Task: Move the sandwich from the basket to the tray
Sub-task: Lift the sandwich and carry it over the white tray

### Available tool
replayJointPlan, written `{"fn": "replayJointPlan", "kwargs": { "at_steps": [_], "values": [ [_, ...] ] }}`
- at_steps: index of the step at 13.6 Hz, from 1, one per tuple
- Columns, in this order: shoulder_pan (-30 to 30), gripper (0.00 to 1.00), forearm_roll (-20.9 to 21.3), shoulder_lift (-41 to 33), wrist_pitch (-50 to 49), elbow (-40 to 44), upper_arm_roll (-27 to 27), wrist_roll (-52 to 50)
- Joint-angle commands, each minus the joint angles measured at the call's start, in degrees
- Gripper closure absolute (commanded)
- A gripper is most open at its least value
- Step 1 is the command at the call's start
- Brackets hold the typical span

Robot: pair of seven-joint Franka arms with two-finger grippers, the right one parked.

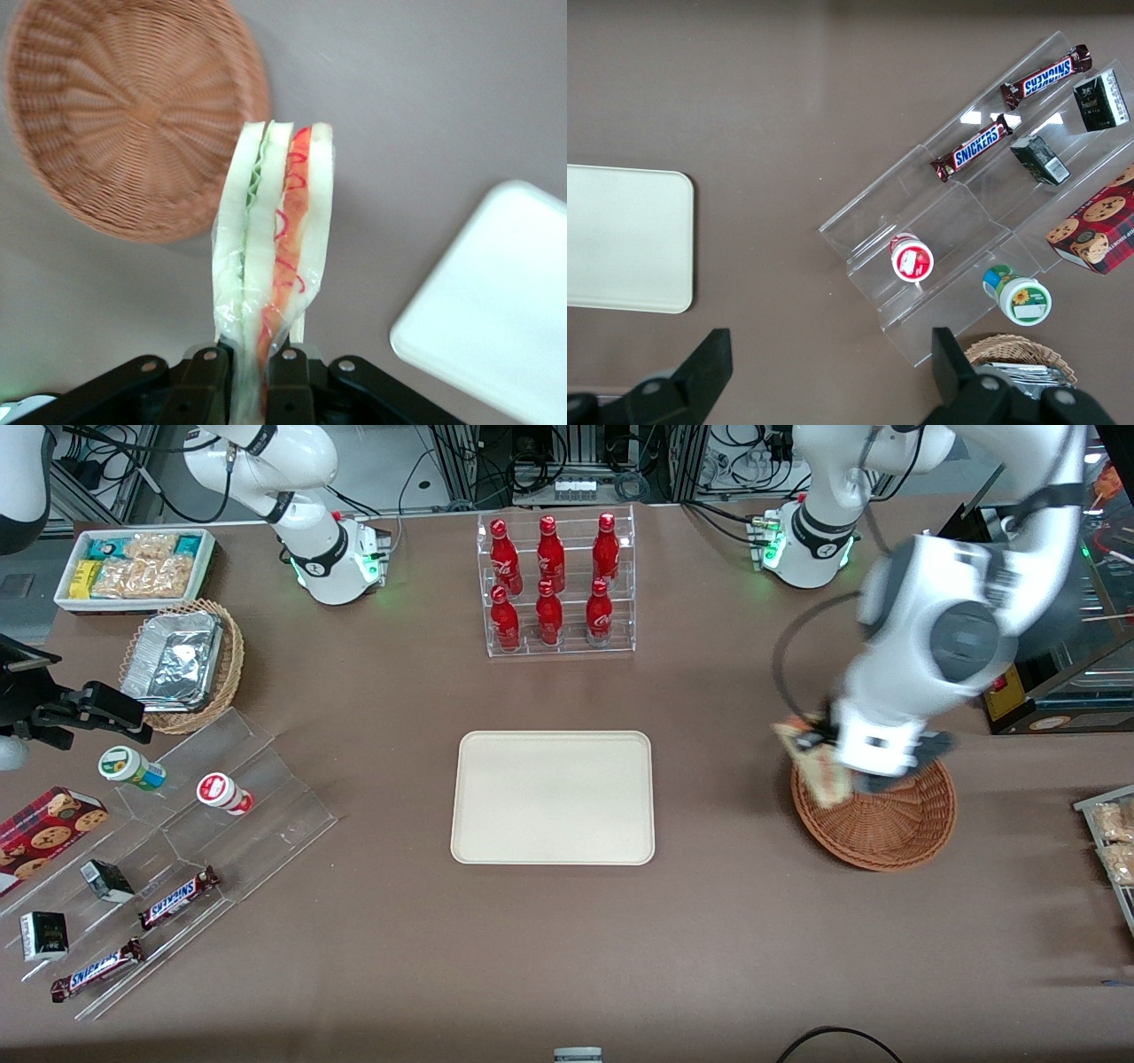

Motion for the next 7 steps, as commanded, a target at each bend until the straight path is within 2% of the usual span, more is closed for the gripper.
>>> {"fn": "replayJointPlan", "kwargs": {
  "at_steps": [1, 4, 7],
  "values": [
    [-7.9, 0.93, 0.5, 3.1, 2.2, 2.1, 0.9, 0.2],
    [-15.5, 0.93, 0.4, 8.2, 11.9, 2.0, 0.9, 0.1],
    [-19.0, 0.93, 0.3, 15.1, 22.2, 2.1, 0.9, 0.2]
  ]
}}
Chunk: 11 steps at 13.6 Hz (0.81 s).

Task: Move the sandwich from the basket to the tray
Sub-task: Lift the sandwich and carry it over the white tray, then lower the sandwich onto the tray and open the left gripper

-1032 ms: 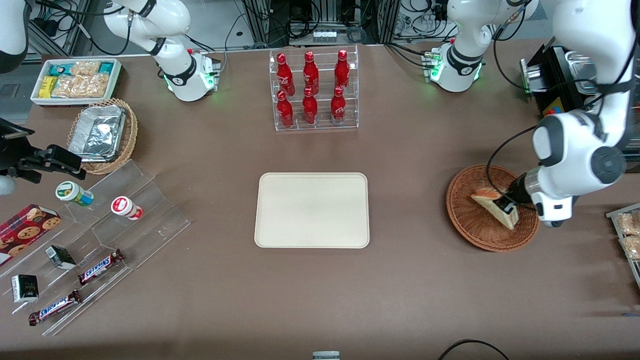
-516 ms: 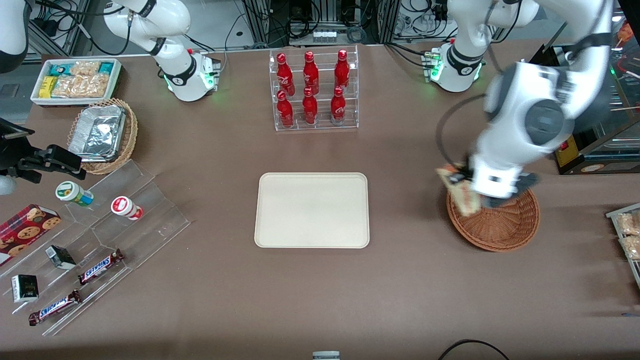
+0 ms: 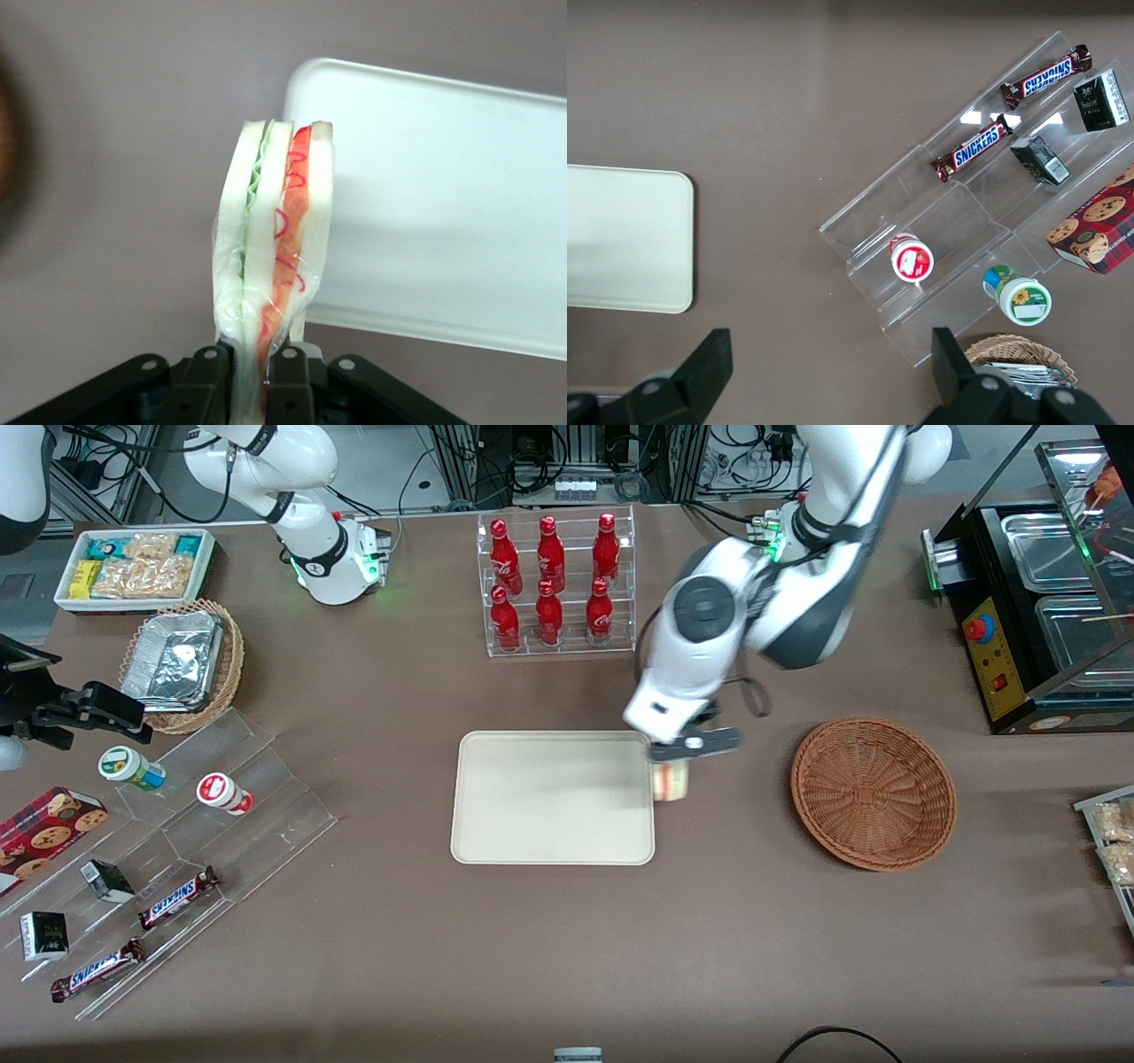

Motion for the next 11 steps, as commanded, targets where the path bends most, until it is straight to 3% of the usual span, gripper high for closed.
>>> {"fn": "replayJointPlan", "kwargs": {
  "at_steps": [1, 8, 9, 10, 11],
  "values": [
    [-1.7, 0.95, 0.3, 7.1, 8.7, 2.0, 0.8, 0.4],
    [-3.0, 0.94, 0.2, 14.7, 16.4, 3.0, 0.0, -0.1],
    [-3.0, 0.87, 0.2, 14.9, 16.6, 3.0, 0.0, -0.1],
    [-3.0, 0.69, 0.2, 15.0, 16.6, 3.0, 0.0, -0.1],
    [-3.0, 0.61, 0.2, 15.1, 16.6, 3.1, 0.0, -0.1]
  ]
}}
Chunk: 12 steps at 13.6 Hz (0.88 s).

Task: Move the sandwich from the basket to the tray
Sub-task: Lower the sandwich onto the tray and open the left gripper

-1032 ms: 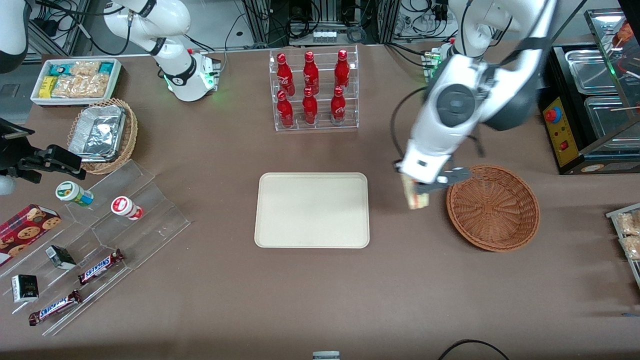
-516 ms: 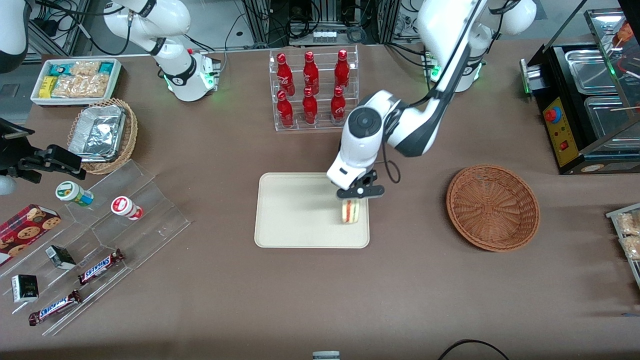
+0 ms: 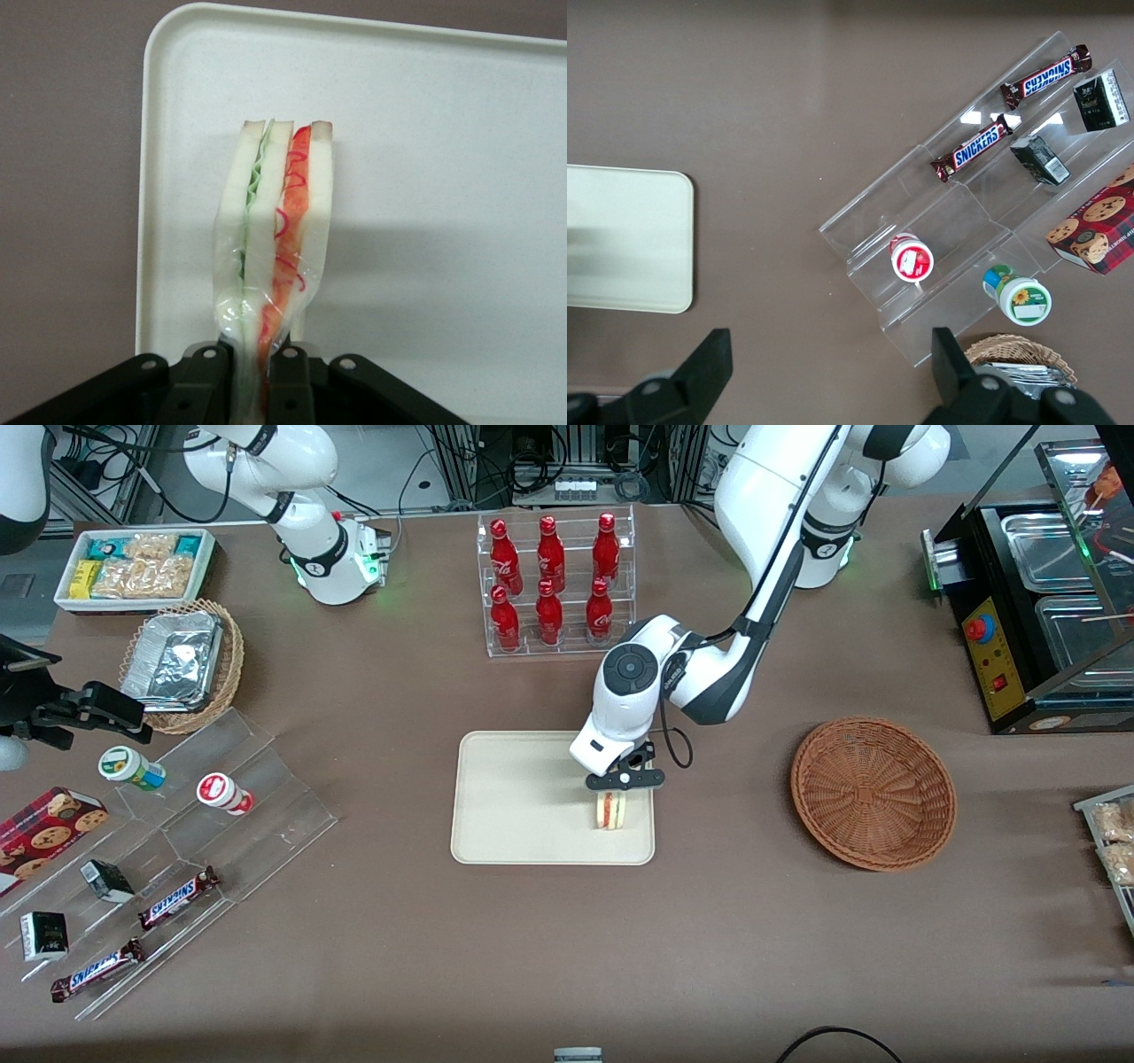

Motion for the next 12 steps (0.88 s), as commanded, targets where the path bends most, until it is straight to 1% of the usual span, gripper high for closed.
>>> {"fn": "replayJointPlan", "kwargs": {
  "at_steps": [1, 2, 5, 7, 10, 12],
  "values": [
    [-0.5, 0.29, 0.2, 0.8, 0.4, 1.4, 0.4, 0.0],
    [-0.5, 0.00, 0.3, 0.8, 0.4, 1.5, 0.4, 0.1],
    [-0.6, 0.00, 0.2, -0.2, -1.8, 4.1, 0.5, -0.7],
    [-0.1, 0.00, 0.2, -3.0, -8.2, 6.9, 0.5, -0.7],
    [1.0, 0.00, 0.2, -10.4, -16.9, 8.1, 1.8, 0.1],
    [3.5, 0.00, 0.5, -16.3, -23.0, 8.1, 1.9, 0.3]
  ]
}}
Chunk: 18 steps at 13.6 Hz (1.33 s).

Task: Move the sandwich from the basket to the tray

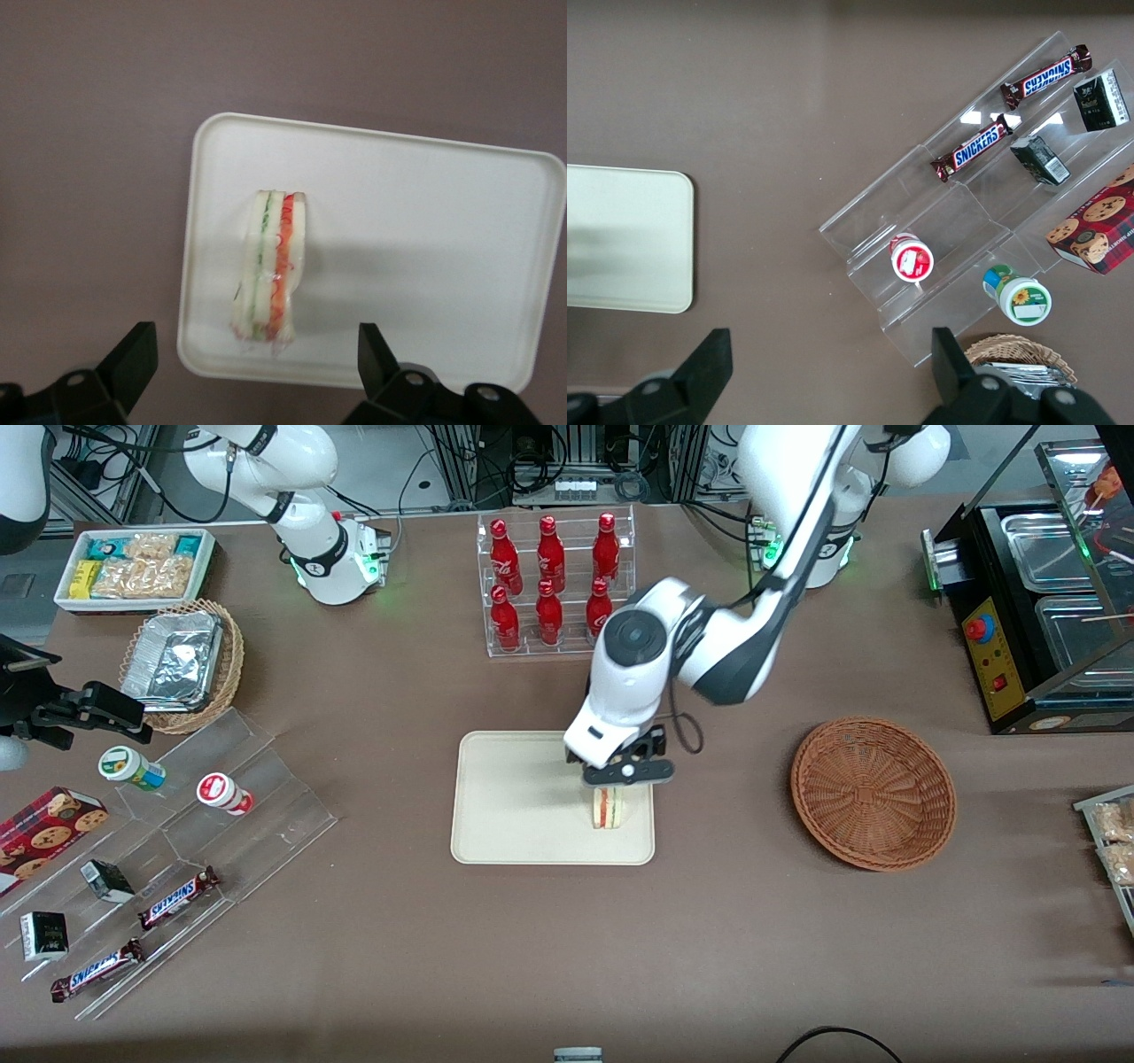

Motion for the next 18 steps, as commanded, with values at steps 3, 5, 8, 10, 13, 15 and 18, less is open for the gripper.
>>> {"fn": "replayJointPlan", "kwargs": {
  "at_steps": [3, 5, 8, 10, 13, 15, 18],
  "values": [
    [6.9, 0.00, 0.6, -14.2, -14.4, -2.0, 0.1, 7.3],
    [11.0, 0.00, 0.4, -17.8, -19.8, -2.0, 0.1, 13.7],
    [16.9, 0.00, 0.8, -22.5, -24.6, -2.3, 0.1, 20.7],
    [21.4, 0.00, 0.9, -24.4, -26.6, -2.9, 0.2, 26.0],
    [28.8, 0.00, 0.9, -27.4, -26.8, -5.8, 0.1, 31.0],
    [34.1, 0.00, 0.9, -28.7, -26.5, -7.9, 0.0, 33.3],
    [41.1, 0.00, 0.5, -28.8, -25.9, -8.8, -0.3, 37.1]
  ]
}}
